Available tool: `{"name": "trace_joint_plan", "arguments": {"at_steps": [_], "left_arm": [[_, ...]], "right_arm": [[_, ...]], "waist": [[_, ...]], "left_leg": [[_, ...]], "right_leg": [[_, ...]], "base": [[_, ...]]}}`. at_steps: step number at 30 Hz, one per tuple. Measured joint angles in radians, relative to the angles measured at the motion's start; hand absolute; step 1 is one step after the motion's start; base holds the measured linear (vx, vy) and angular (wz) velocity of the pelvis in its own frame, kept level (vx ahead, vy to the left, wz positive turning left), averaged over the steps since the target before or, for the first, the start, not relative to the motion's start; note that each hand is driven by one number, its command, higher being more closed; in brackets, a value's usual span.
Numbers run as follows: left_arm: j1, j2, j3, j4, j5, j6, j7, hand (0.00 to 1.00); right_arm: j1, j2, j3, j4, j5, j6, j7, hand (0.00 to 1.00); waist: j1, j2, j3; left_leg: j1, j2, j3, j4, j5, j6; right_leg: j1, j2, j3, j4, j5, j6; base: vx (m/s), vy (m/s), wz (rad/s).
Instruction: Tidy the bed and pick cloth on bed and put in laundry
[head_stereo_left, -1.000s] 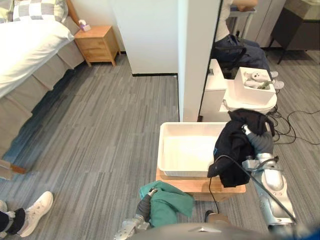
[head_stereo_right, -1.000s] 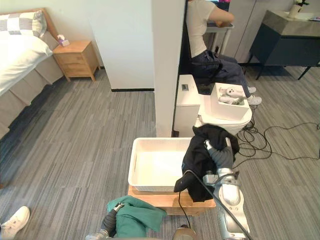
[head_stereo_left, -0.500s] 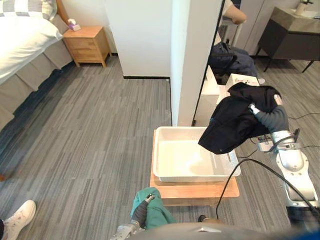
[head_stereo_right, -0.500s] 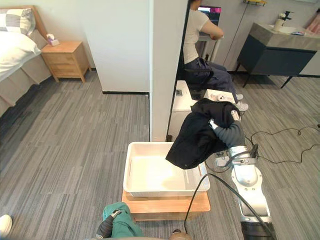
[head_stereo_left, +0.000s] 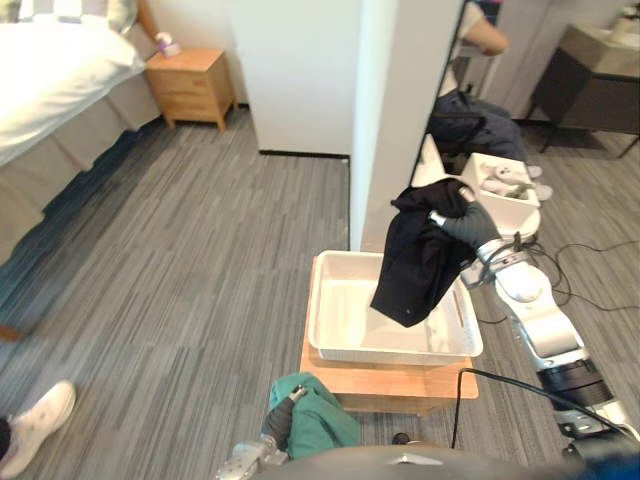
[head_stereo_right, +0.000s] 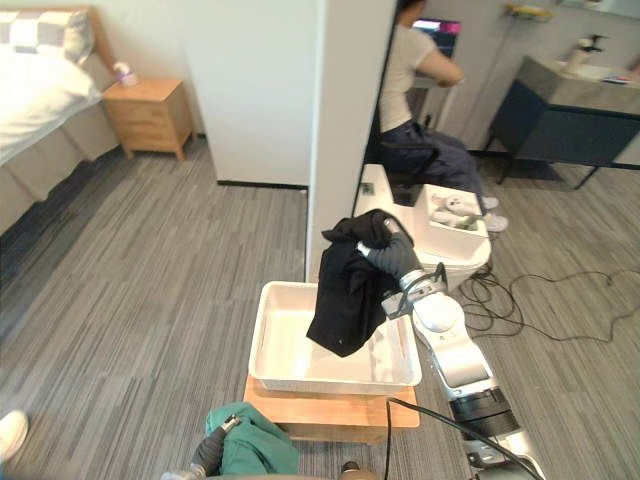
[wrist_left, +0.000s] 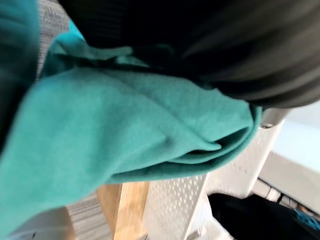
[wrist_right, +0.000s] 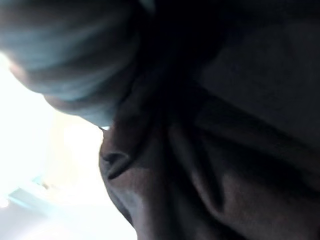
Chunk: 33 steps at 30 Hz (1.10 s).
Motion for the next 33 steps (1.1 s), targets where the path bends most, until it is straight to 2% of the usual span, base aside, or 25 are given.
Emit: {"name": "trace_joint_plan", "arguments": {"at_steps": [1, 3, 6, 12, 13, 16, 23, 26, 28, 32, 33], "left_arm": [[-0.014, 0.007, 0.001, -0.01, 0.0, 0.0, 0.005, 1.0], [-0.079, 0.024, 0.014, -0.046, -0.003, 0.0, 0.034, 1.0], [-0.152, 0.024, 0.039, -0.068, -0.017, -0.004, 0.064, 1.0], [-0.288, 0.019, 0.062, -0.105, -0.049, -0.027, 0.122, 1.0], [-0.31, 0.014, 0.062, -0.105, -0.049, -0.032, 0.131, 1.0], [-0.352, 0.015, 0.071, -0.104, -0.049, -0.046, 0.145, 1.0], [-0.387, 0.013, 0.079, -0.101, -0.056, -0.046, 0.15, 1.0], [-0.387, 0.009, 0.081, -0.101, -0.093, -0.052, 0.151, 1.0], [-0.383, -0.001, 0.087, -0.105, -0.099, -0.065, 0.155, 1.0], [-0.363, -0.026, 0.087, -0.152, -0.116, -0.065, 0.189, 1.0], [-0.351, -0.029, 0.087, -0.174, -0.117, -0.066, 0.193, 1.0]], "right_arm": [[-0.029, 0.01, 0.001, 0.02, 0.0, 0.0, -0.011, 1.0], [-0.15, 0.038, -0.001, 0.103, 0.0, -0.001, -0.063, 1.0], [-0.239, 0.055, -0.007, 0.198, 0.0, -0.008, -0.107, 1.0], [-0.306, 0.06, -0.026, 0.311, 0.019, -0.032, -0.141, 1.0], [-0.306, 0.061, -0.036, 0.33, 0.019, -0.046, -0.15, 1.0], [-0.307, 0.061, -0.042, 0.388, 0.019, -0.09, -0.181, 1.0], [-0.302, 0.06, -0.05, 0.431, 0.02, -0.14, -0.215, 1.0], [-0.268, 0.064, -0.053, 0.429, 0.022, -0.168, -0.241, 1.0], [-0.2, 0.095, -0.082, 0.42, 0.022, -0.192, -0.258, 1.0], [-0.079, 0.143, -0.097, 0.405, 0.017, -0.205, -0.291, 1.0], [-0.034, 0.151, -0.097, 0.39, 0.017, -0.21, -0.294, 0.0]], "waist": [[0.003, -0.003, 0.019], [0.016, -0.01, 0.106], [0.036, 0.003, 0.19], [0.045, 0.024, 0.28], [0.045, 0.034, 0.289], [0.041, 0.04, 0.293], [0.022, 0.07, 0.312], [0.018, 0.071, 0.316], [0.007, 0.071, 0.316], [-0.005, 0.068, 0.318], [-0.007, 0.067, 0.318]], "left_leg": [[-0.018, 0.0, -0.003, 0.0, 0.004, 0.001], [-0.091, -0.004, -0.024, 0.002, 0.029, 0.003], [-0.157, -0.006, -0.045, 0.015, 0.048, 0.005], [-0.237, -0.007, -0.048, 0.064, 0.048, 0.005], [-0.241, -0.008, -0.047, 0.064, 0.048, 0.005], [-0.271, -0.015, -0.044, 0.083, 0.047, 0.006], [-0.282, -0.024, -0.015, 0.124, 0.017, 0.027], [-0.284, -0.024, 0.003, 0.132, 0.012, 0.028], [-0.282, -0.022, 0.005, 0.132, 0.012, 0.028], [-0.255, -0.017, 0.029, 0.132, 0.0, 0.026], [-0.242, -0.015, 0.034, 0.131, -0.011, 0.026]], "right_leg": [[-0.014, 0.0, -0.002, 0.0, 0.003, -0.002], [-0.075, -0.007, -0.018, 0.002, 0.02, -0.003], [-0.123, -0.014, -0.042, 0.002, 0.035, -0.002], [-0.173, -0.024, -0.044, 0.011, 0.047, -0.004], [-0.176, -0.025, -0.043, 0.015, 0.048, -0.004], [-0.201, -0.036, -0.041, 0.027, 0.049, -0.004], [-0.209, -0.049, -0.008, 0.029, 0.06, 0.0], [-0.217, -0.049, 0.01, 0.026, 0.066, 0.003], [-0.216, -0.047, 0.012, 0.026, 0.066, 0.003], [-0.202, -0.04, 0.037, 0.022, 0.066, 0.003], [-0.194, -0.035, 0.047, 0.016, 0.066, 0.004]], "base": [[-0.1, -0.046, 0.15], [-0.11, -0.044, 0.21], [-0.04, -0.029, 0.19], [0.04, 0.007, 0.17], [0.03, 0.012, 0.11], [0.03, 0.029, 0.05], [-0.01, 0.031, -0.08], [-0.05, 0.012, -0.15], [-0.04, -0.015, -0.03], [-0.06, -0.017, -0.17], [-0.07, -0.015, -0.32]]}}
